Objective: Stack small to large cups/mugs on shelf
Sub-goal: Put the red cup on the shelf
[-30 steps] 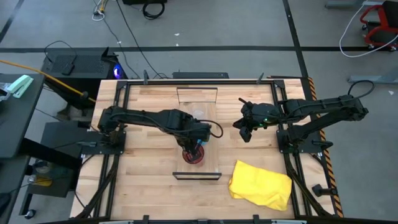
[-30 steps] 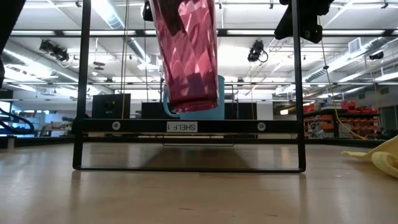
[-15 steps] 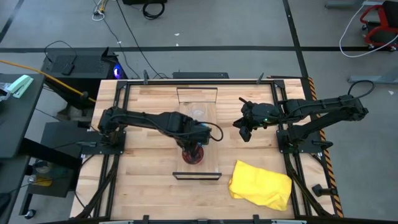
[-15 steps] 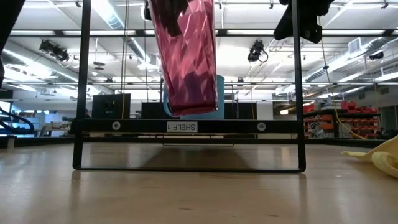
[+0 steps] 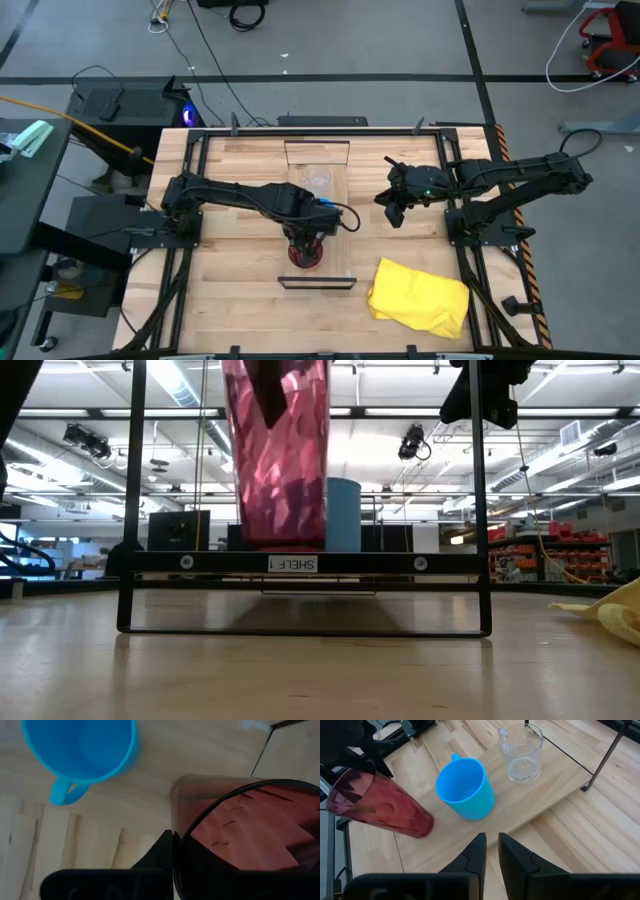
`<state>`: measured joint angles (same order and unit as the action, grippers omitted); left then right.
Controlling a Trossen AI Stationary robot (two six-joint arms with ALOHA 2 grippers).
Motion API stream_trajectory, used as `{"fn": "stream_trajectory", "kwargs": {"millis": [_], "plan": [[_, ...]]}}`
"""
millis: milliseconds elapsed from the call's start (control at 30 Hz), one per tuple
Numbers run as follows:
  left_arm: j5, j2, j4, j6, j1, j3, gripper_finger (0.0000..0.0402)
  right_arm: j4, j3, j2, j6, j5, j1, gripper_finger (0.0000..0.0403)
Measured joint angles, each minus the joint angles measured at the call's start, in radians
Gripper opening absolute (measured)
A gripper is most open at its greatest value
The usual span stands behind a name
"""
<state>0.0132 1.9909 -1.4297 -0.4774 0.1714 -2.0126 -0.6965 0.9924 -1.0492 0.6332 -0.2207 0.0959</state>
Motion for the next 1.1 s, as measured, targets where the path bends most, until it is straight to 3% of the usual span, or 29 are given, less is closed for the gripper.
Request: {"fn": "stream_trajectory", "kwargs": {"millis": [733,967,1100], "plan": [[-0.037,-0.001,0.029,-0.009,-0.029,-0.010,0.0078,0.003,0.000,0.000,-0.002,0.000,0.000,0.0056],[-0.037,-0.003,0.010,-0.008,-0.035,-0.114,0.0100,0.003,0.000,0.000,-0.006,0.000,0.000,0.0056],[-0.010,-0.003,-0.118,-0.008,-0.040,-0.224,0.0105,0.002,0.000,0.000,-0.007,0.000,0.001,0.0056]]}}
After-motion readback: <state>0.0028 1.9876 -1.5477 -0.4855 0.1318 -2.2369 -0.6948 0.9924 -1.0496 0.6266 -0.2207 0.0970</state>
